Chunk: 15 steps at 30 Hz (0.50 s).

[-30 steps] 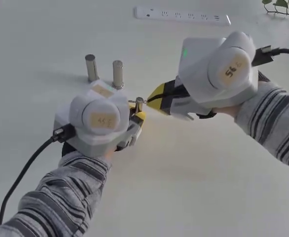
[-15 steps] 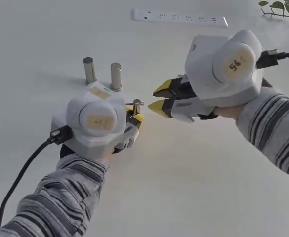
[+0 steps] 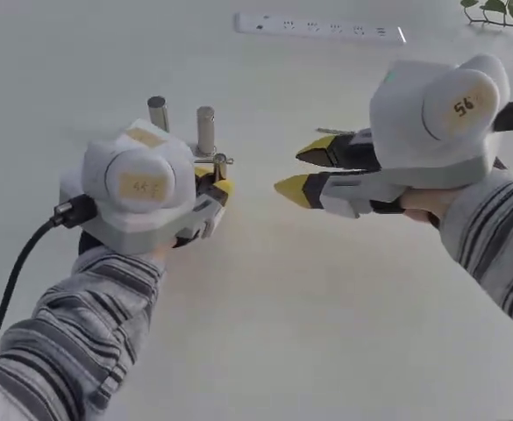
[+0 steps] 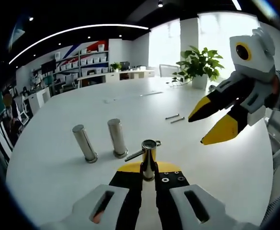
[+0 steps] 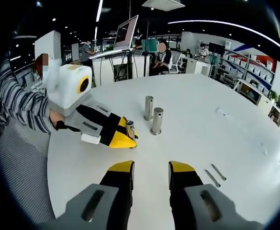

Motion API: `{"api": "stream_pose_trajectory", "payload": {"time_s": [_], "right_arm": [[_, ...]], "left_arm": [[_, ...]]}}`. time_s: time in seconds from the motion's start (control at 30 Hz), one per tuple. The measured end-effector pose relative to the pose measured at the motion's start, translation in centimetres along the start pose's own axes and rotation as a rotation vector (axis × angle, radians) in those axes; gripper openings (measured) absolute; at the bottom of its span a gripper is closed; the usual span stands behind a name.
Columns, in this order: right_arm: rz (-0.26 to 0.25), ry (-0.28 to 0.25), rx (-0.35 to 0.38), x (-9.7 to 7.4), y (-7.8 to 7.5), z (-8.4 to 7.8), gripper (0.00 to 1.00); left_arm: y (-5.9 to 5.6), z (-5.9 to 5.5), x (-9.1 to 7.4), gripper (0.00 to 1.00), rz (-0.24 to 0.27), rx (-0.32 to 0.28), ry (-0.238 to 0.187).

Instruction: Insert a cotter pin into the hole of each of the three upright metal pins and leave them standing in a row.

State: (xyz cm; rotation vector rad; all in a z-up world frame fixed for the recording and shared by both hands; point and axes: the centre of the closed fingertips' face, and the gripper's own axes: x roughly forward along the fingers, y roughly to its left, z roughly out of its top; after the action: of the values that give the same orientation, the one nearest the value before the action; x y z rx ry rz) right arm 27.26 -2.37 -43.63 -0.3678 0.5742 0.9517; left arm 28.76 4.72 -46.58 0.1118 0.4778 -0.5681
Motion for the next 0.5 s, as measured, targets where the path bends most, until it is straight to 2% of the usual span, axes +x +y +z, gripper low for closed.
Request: {"api": "stream_pose_trajectory", "payload": {"time_s": [0.2, 0.4, 0.5], "right_arm": [[-0.012, -0.013, 0.017, 0.2, -0.1, 0.1, 0.26], [-0.011, -0.025, 0.029, 0.5, 0.1, 0.0, 0.25], [-0.008, -0.027, 0.061, 0.6, 0.2, -0.3, 0.25]], "left_arm": [[1.7, -0.1, -0.3, 0.05, 0.016, -0.008, 0.002], [2.7, -0.4, -0.4, 0.05, 0.012, 0.001, 0.008], [2.9, -0.5, -0.5, 0.05, 0.011, 0.011, 0.011]]}}
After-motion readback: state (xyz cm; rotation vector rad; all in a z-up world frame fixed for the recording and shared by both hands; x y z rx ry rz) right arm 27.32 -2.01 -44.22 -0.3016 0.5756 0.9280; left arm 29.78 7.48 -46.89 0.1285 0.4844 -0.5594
